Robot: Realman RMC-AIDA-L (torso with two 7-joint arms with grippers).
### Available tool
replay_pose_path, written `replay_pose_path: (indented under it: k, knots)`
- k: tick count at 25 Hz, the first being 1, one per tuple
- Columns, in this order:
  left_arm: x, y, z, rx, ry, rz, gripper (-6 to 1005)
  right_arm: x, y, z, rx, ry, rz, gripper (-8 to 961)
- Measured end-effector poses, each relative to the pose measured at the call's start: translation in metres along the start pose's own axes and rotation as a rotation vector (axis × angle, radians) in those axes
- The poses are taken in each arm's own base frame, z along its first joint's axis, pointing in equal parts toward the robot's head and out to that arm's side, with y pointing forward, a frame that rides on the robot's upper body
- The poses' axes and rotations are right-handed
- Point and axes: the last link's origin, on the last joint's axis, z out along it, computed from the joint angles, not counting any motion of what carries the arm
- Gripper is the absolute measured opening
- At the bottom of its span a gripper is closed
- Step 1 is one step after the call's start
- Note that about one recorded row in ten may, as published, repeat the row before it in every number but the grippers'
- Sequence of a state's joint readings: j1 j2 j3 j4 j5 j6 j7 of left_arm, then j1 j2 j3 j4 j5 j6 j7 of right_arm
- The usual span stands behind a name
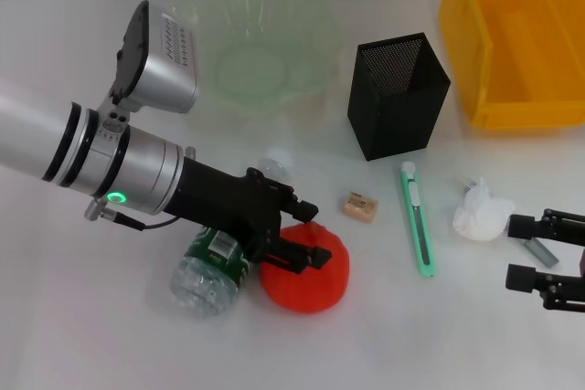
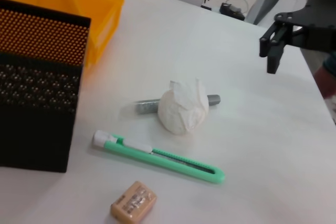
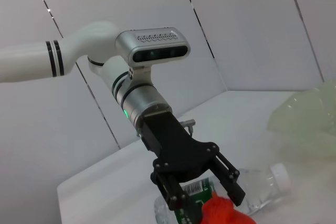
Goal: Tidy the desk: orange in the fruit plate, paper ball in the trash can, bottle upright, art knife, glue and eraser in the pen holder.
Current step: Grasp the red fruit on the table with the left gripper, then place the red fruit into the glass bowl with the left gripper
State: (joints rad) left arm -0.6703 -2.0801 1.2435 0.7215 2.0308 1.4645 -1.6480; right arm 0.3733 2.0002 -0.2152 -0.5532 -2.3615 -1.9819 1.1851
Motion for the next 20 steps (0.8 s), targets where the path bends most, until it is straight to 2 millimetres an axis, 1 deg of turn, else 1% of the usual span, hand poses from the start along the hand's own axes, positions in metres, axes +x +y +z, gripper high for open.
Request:
replay_pose_path:
  k: [5,16,20]
  knots:
    - [-0.0039,-0.0001,0.0006,0.006,0.001,0.006,592,-0.0012,-0.0006,0.001,-0.002,-0.002,-0.002,699]
    - [-0.0061,0.0013,-0.0001,0.005,0.018,-0.001,316,-0.0024,-0.0012,0.0017,-0.003,-0.006,-0.004,692]
    - [-0.0011,0.0037,-0.0043,-0.007,0.069,-0.003,246,-0.0017,-0.0009,0.001,0.001,-0.008,-0.003,689]
